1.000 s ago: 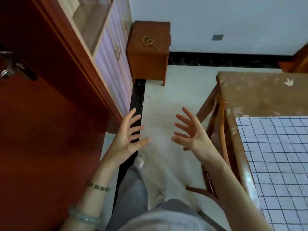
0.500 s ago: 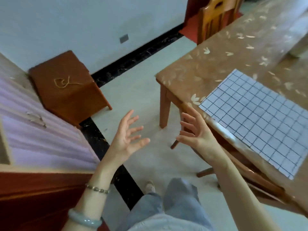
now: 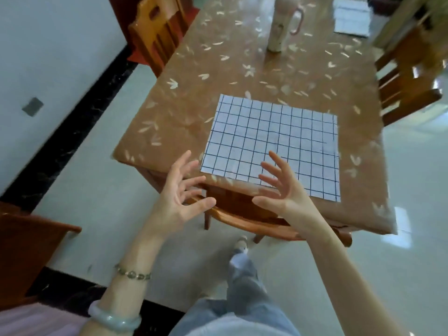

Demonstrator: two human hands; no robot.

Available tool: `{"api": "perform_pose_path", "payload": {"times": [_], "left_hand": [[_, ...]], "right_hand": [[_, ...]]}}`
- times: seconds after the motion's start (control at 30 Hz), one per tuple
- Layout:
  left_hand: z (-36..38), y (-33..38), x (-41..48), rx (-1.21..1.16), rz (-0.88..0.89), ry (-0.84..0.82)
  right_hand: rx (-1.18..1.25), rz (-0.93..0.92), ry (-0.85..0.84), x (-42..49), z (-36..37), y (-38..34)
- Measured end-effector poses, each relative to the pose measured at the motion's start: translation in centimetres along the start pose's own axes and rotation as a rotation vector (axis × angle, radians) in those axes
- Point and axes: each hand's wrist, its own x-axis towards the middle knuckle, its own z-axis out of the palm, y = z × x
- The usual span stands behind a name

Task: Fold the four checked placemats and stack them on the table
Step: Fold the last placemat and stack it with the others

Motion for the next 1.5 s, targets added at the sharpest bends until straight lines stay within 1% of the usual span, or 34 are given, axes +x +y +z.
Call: {"api": "perform_pose_path", "payload": {"times": [0.23,0.43,0.7,0.77,0.83,0.97,1.03,1.13,1.2,1.27,1.4,1.5], "left_hand": [[3.1,0.4,8.4,0.023,-0.025,-0.084],[5.2,-0.7,15.3,0.047,-0.119,-0.105],[5.1,-1.5,24.5,0.088,-0.151,-0.163],[4.6,-2.2,27.4,0.135,-0.165,-0.132],[4.1,-3.4,30.8,0.223,-0.164,-0.039],[3.0,-6.4,38.2,0.483,-0.213,0.098],[2.7,-7.9,41.2,0.616,-0.254,0.138],[2.5,-9.6,44.4,0.810,-0.230,0.117],[2.2,-10.7,46.0,0.971,-0.172,0.040],[1.9,-11.2,47.2,1.064,-0.145,-0.058],[1.3,-11.7,48.5,1.131,-0.129,-0.196],[1.0,-11.6,48.8,1.074,-0.127,-0.211]], "right_hand": [[0.009,0.016,0.112,4.7,-6.5,0.4],[0.008,0.095,0.152,8.7,-11.3,1.2],[-0.029,0.187,0.239,14.0,-16.5,2.5],[-0.038,0.216,0.286,15.8,-18.1,3.1],[-0.072,0.252,0.349,18.2,-20.1,4.1],[-0.263,0.338,0.546,23.9,-25.0,7.7],[-0.369,0.388,0.603,26.3,-27.3,9.4],[-0.550,0.453,0.603,28.9,-30.0,11.2],[-0.658,0.461,0.572,30.2,-31.2,12.1],[-0.747,0.434,0.521,31.0,-31.9,12.7],[-0.879,0.414,0.419,32.0,-33.0,13.5],[-0.893,0.406,0.384,32.5,-33.8,13.6]]}}
